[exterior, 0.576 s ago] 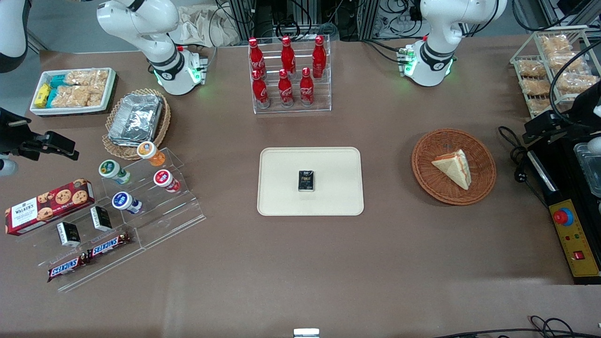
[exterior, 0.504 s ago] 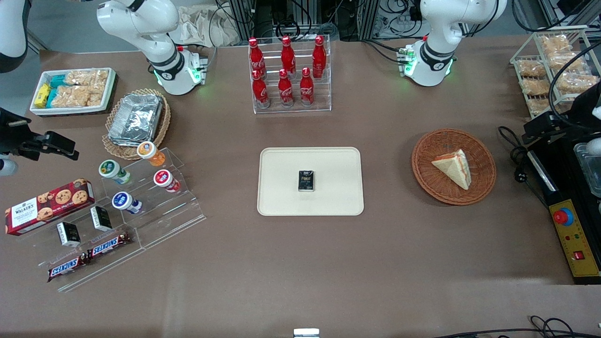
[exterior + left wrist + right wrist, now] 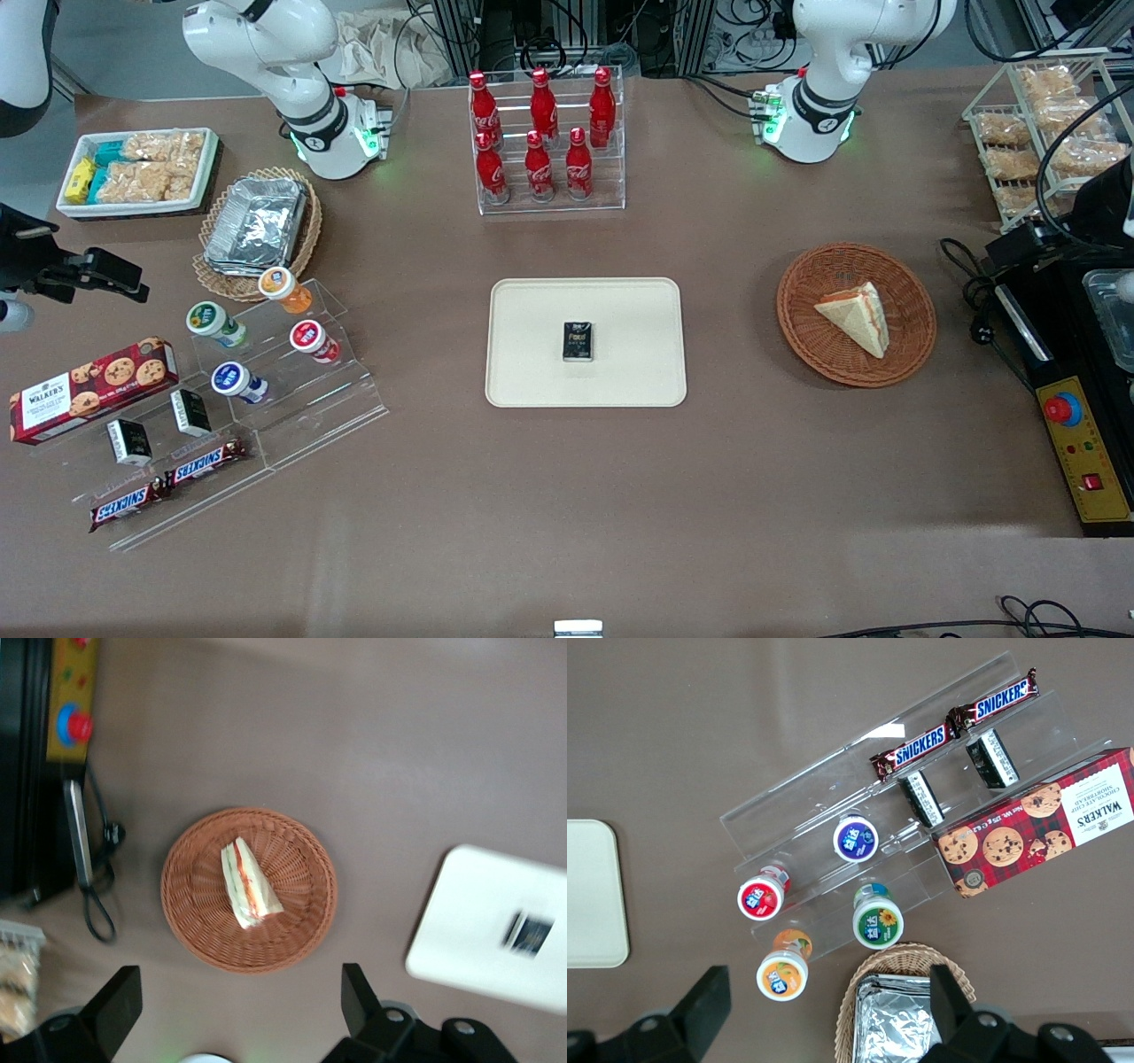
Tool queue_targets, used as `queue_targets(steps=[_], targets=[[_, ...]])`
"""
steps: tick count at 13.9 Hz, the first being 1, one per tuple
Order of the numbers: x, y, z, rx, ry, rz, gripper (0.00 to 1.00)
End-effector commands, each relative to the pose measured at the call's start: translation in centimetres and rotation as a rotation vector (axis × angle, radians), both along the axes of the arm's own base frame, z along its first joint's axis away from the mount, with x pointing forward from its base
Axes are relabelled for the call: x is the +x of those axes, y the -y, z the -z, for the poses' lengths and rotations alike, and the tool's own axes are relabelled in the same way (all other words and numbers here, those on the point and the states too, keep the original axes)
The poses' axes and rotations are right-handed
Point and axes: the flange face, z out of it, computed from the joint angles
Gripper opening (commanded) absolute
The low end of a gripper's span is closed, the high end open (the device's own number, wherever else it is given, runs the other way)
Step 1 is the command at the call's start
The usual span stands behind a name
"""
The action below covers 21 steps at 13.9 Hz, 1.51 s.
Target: Place sandwich from basket to tray
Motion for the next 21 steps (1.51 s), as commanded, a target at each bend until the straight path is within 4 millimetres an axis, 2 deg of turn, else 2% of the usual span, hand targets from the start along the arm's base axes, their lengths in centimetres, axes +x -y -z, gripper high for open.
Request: queue_targets(steps=[1,2,4,8,14,19,21], targets=[[-0.4,0.6,1.6,0.006,-0.034,-0.172,1.00],[-0.8,0.8,1.6,0.002,-0.009,-0.198,1.00],[-2.1,0.6,3.6,-0.013,0.013,-0.283,1.00],[-4.8,0.8,10.7,-0.027,0.045,-0.423,1.00],[-6.3,1.4,20.2,-0.020,0.037,-0.554,1.00],[-6.4,1.1,25.7,0.010,-0.011,-0.612,1.00],[-7.3,0.5,27.6,0.013,-0.019,-0.627,1.00]])
